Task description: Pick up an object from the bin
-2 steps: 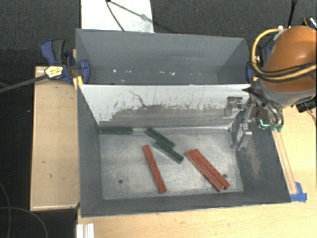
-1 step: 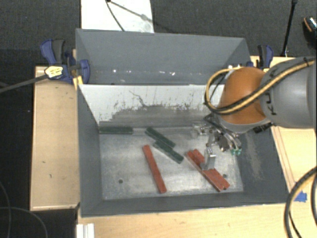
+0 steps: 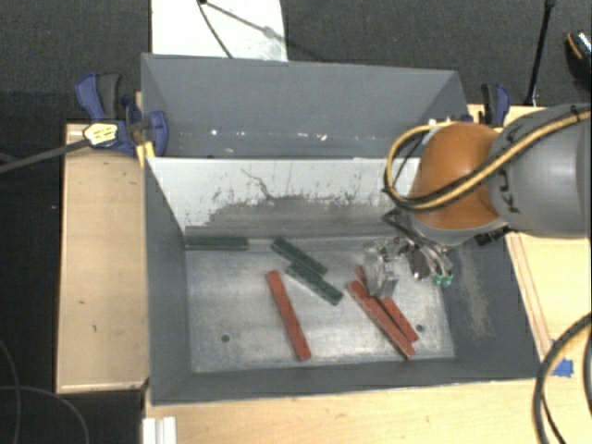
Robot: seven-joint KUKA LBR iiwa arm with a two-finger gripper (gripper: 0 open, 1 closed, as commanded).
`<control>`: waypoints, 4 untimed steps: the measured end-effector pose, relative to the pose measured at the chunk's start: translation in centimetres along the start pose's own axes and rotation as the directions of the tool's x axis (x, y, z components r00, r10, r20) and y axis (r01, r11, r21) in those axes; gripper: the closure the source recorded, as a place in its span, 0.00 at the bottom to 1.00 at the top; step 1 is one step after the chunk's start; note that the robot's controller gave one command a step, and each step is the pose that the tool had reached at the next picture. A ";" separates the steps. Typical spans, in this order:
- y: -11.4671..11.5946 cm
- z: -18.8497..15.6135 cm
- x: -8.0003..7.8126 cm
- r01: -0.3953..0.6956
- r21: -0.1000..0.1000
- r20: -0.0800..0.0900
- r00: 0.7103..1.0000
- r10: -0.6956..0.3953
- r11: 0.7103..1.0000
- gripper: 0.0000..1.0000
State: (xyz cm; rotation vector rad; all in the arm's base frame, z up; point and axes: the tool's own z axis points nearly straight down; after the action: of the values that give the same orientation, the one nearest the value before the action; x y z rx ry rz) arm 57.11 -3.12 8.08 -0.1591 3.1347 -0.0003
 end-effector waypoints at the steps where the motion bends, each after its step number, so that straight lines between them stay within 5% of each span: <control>1: 0.0 0.0 0.0 0.002 0.000 0.001 1.000 -0.002 1.000 0.00; 2: 3.0 1.0 3.5 -0.136 0.000 -0.003 0.991 0.136 0.991 0.00; 3: 2.9 1.0 3.4 -0.134 0.000 -0.001 0.991 0.134 0.991 1.00; 4: 2.7 -11.9 5.2 -0.168 -0.001 0.006 0.986 0.168 0.986 1.00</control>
Offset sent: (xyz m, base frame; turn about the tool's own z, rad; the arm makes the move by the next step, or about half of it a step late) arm 0.0000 0.0000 0.0000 0.0000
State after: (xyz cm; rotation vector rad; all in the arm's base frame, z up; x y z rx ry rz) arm 51.63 -0.98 19.99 0.1051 3.1305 0.0009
